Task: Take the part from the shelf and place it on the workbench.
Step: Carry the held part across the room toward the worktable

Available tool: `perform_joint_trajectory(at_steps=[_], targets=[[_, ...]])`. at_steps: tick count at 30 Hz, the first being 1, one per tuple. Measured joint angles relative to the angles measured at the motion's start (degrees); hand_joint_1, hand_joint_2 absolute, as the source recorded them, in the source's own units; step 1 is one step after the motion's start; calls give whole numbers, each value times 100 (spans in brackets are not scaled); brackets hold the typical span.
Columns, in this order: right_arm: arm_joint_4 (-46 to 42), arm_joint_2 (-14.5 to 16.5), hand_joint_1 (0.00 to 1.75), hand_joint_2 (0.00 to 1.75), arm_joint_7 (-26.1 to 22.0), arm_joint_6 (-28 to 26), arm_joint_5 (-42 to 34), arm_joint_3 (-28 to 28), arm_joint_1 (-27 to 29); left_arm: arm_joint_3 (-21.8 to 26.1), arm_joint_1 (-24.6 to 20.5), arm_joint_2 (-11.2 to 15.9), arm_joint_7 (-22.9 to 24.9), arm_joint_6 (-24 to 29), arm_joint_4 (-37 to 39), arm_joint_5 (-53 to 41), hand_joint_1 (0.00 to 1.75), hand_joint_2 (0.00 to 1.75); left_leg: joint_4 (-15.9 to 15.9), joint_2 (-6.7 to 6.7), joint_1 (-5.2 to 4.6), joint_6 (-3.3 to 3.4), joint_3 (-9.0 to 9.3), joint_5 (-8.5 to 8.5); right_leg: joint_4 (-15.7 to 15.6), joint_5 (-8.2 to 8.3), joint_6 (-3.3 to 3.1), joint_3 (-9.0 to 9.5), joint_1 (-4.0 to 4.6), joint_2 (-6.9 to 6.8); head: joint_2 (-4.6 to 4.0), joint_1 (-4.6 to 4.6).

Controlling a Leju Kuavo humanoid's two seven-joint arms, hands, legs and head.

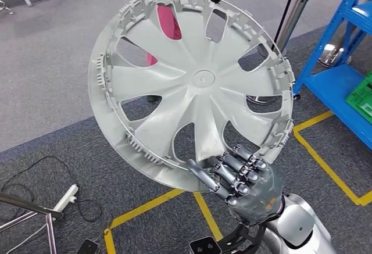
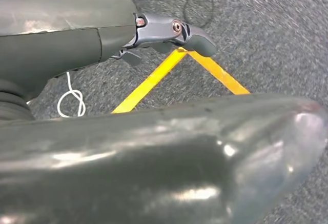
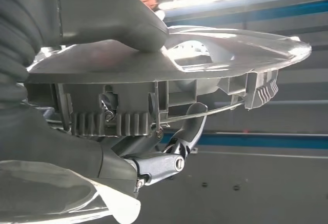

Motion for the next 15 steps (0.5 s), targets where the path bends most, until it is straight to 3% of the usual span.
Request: perform_joint_trajectory(at_steps=[2,3,5,7,9,11,12,13,15], targets=[[-1,7,175,175,-23,0,-8,-10,2,3,-17,2,0,1,0,10,0,0,-435,242,-69,79,209,85,2,-42,49,26,37,-120,0,3],[-1,14,175,175,-43,0,-15,-17,2,3,-20,4,0,1,0,17,0,0,-473,243,-96,110,210,58,-6,-58,76,35,53,-187,0,4],[-4,31,175,175,-85,0,-26,-30,1,1,-4,6,-1,1,0,28,0,0,-519,93,-84,179,215,71,-7,-111,133,60,48,-262,0,6],[-16,46,175,175,-133,-1,-42,-45,13,-2,-4,6,-3,-1,0,32,0,0,-573,-58,-51,257,251,94,269,-308,167,-48,23,-6,-1,16],[-27,54,175,175,-193,-2,-54,-72,44,-3,-28,5,-4,-2,1,33,0,0,-583,-219,-32,303,263,95,988,-635,169,-411,6,353,-1,35],[-28,56,175,175,-238,-2,-58,-96,77,-3,-41,2,-4,-9,2,35,0,0,-576,-401,-31,315,272,85,1579,-772,176,-778,5,464,0,43],[-28,57,175,175,-249,-2,-62,-105,88,-4,-39,1,-4,-13,2,36,0,0,-571,-492,-29,314,282,79,1589,-675,179,-837,3,477,0,43],[-28,58,175,175,-253,-2,-64,-111,96,-7,-37,-1,-4,-16,2,38,0,0,-564,-582,-24,306,296,71,1373,-471,180,-785,-2,493,0,43],[-29,60,175,175,-256,-2,-69,-123,106,-10,-37,-1,-4,-18,3,40,0,0,-529,-750,-14,261,308,41,623,-30,189,-502,-34,673,0,45]])
